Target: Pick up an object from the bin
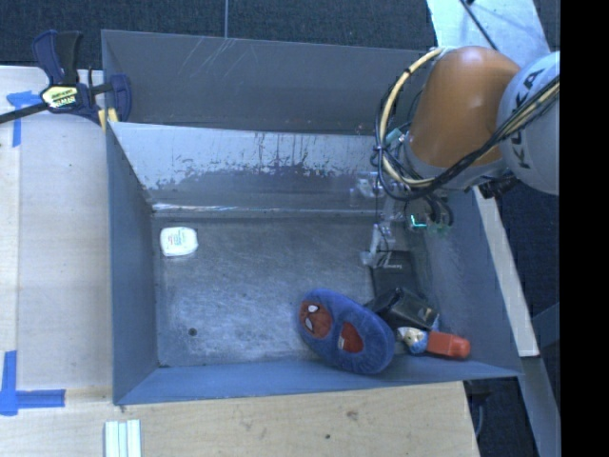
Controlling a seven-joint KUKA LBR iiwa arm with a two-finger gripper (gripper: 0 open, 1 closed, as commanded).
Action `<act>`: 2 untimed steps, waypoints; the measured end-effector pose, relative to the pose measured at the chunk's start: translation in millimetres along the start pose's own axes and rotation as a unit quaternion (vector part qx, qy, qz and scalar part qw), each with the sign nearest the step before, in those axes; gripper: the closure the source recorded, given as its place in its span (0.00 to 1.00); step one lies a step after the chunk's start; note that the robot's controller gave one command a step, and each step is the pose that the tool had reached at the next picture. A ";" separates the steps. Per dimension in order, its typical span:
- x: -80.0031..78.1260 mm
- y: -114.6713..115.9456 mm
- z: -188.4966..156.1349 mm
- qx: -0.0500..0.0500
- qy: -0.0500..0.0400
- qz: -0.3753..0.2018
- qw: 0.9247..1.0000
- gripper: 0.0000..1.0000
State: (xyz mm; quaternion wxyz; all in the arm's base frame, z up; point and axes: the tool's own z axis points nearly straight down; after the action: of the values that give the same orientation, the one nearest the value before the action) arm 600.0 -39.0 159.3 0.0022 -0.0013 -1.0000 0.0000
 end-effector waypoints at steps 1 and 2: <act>12.1 -63.5 93.8 0.001 0.000 0.054 0.999 0.00; 68.7 -102.2 84.6 -0.004 -0.012 -0.053 0.999 0.00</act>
Offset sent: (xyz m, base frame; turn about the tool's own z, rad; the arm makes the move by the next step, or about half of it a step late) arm -0.0108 -0.0599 -0.0893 0.1003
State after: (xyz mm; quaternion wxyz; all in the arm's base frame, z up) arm 530.7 -141.1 75.0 -0.0101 0.0516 -0.9986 -0.0036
